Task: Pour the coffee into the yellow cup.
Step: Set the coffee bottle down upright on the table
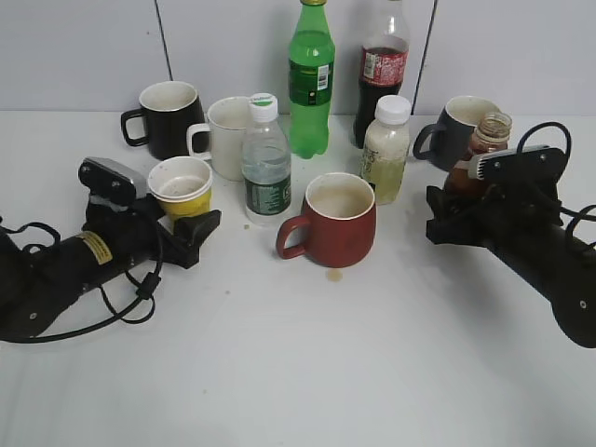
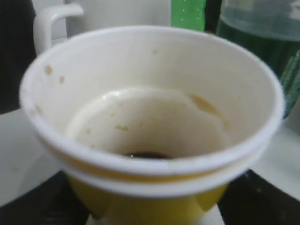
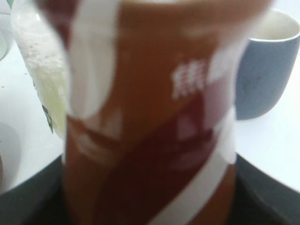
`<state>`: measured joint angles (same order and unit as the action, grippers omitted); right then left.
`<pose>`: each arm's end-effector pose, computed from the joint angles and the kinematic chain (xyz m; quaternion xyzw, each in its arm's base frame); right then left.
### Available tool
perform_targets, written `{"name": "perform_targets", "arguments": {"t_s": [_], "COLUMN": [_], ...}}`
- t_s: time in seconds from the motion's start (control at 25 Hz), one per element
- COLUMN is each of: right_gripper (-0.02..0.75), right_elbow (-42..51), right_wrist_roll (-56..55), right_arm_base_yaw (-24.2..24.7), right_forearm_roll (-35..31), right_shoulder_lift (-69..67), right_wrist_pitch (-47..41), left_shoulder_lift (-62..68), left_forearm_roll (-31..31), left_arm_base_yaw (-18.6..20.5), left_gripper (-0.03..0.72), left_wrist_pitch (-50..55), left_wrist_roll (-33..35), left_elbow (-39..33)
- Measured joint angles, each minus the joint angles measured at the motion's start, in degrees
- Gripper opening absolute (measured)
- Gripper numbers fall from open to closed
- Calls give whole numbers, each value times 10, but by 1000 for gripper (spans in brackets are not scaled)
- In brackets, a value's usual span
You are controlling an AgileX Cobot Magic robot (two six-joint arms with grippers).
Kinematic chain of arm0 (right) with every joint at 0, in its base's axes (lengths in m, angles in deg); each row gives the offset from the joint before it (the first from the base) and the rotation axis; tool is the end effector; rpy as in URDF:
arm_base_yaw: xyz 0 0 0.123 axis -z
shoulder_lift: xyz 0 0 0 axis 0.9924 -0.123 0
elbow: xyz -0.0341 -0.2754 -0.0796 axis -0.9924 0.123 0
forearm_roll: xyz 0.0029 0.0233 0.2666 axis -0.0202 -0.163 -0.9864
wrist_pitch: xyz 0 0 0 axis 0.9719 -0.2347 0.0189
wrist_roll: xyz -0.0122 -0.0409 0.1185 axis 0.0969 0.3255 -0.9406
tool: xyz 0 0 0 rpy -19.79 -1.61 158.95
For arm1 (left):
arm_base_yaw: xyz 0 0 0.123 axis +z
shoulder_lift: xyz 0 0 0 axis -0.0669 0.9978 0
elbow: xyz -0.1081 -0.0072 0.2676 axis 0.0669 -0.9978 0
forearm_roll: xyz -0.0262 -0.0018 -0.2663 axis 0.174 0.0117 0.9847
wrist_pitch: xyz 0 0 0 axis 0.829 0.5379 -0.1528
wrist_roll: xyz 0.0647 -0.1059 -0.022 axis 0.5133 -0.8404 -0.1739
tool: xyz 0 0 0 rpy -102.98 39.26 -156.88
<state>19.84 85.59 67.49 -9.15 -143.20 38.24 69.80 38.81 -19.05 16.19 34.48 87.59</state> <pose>0.3400 0.0886 0.0583 -0.1118 0.7857 0.0521 0.6062 0.3586 -0.1438 0.0244 0.2251 0.7567 -0.2112 0.5763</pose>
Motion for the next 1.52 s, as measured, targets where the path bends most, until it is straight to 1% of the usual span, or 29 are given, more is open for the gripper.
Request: {"name": "perform_targets", "arguments": {"t_s": [0.28, 0.56, 0.6, 0.68, 0.72, 0.96, 1.04, 1.16, 1.28, 1.32, 1.52], "right_gripper": [501, 505, 531, 613, 638, 643, 643, 640, 633, 629, 605], "right_elbow": [-34, -43, -43, -43, -43, -14, 8, 42, 74, 83, 95], "right_wrist_roll": [0, 0, 0, 0, 1, 9, 11, 11, 11, 11, 1], "right_arm_base_yaw": [0, 0, 0, 0, 0, 0, 0, 0, 0, 0, -3], "right_forearm_roll": [0, 16, 19, 19, 17, 3, 3, 3, 3, 3, 3], "right_shoulder_lift": [-44, -57, -57, -57, -57, -45, -29, 5, 50, 70, 180], "right_wrist_pitch": [1, 3, 3, 8, 12, 18, 18, 13, -21, -46, -246], "left_shoulder_lift": [-31, -54, -57, -59, -60, -104, -139, -191, -262, -291, -408], "left_forearm_roll": [5, 43, 44, 47, 48, 63, 78, 95, 104, 108, 116], "left_arm_base_yaw": [0, 0, 0, 0, 0, 0, 0, 0, 0, 0, 0], "left_gripper": [584, 584, 584, 584, 584, 584, 584, 584, 584, 584, 584], "left_wrist_pitch": [-5, -6, -7, -7, -8, -5, -5, 13, 79, 107, 210], "left_wrist_roll": [0, 0, 0, 0, 0, 0, 0, 0, 0, 0, 0], "left_elbow": [-46, -92, -101, -113, -125, -188, -210, -222, -223, -223, -223]}}
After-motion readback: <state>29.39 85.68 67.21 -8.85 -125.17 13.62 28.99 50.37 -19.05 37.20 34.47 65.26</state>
